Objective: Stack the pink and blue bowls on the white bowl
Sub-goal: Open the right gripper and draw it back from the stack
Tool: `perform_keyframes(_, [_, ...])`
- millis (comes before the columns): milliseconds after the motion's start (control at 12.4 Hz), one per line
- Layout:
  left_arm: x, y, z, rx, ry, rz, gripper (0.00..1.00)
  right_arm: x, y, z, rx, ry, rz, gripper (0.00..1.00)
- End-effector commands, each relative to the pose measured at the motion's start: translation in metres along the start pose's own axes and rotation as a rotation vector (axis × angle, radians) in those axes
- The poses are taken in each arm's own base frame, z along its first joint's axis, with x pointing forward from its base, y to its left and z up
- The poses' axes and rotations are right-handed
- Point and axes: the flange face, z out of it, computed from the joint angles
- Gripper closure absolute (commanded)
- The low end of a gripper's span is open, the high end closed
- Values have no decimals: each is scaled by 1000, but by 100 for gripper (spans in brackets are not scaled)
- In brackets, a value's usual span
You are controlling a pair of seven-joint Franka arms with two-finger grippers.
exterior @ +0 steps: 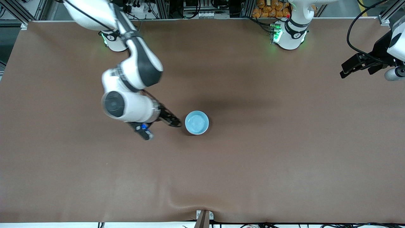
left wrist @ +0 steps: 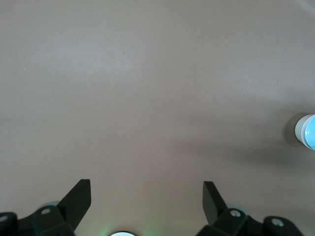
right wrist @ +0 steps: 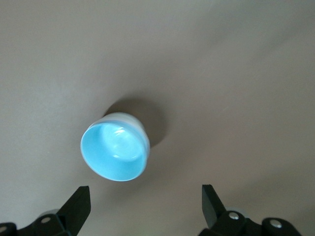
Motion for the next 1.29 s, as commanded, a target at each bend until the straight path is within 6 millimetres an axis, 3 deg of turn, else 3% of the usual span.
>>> perform_keyframes(0, [4,3,-1,-1,14,12,0,58,42,-83,13,-13,-123,0])
perform_keyframes(162, [1,0,-6,-3,21,14,0,109,93,-117,29,-24,-313,0])
perform_keyframes(242, [-1,-2,-9,-2,21,11,0,127,121,-144,61,0,-451,0])
perform_keyframes(404, [-3,-1,-10,-2,24,14,0,142,154,-176,21,81,-670,0])
perform_keyframes(566, [-1,2,-6,0,15,17,0,121,177,-222,-115,168,-870,0])
perform_keyframes(727, [-1,3,-4,-4,11,14,0,88,207,-271,-129,219,-856,0])
perform_keyframes(808, [-1,3,-4,-2,10,12,0,61,227,-293,-120,217,-793,0])
perform_keyframes(970, [-1,3,-5,-2,12,17,0,34,232,-284,-97,184,-479,0])
perform_keyframes(1212, [-5,2,-8,4,8,14,0,-1,248,-278,-125,292,-479,0])
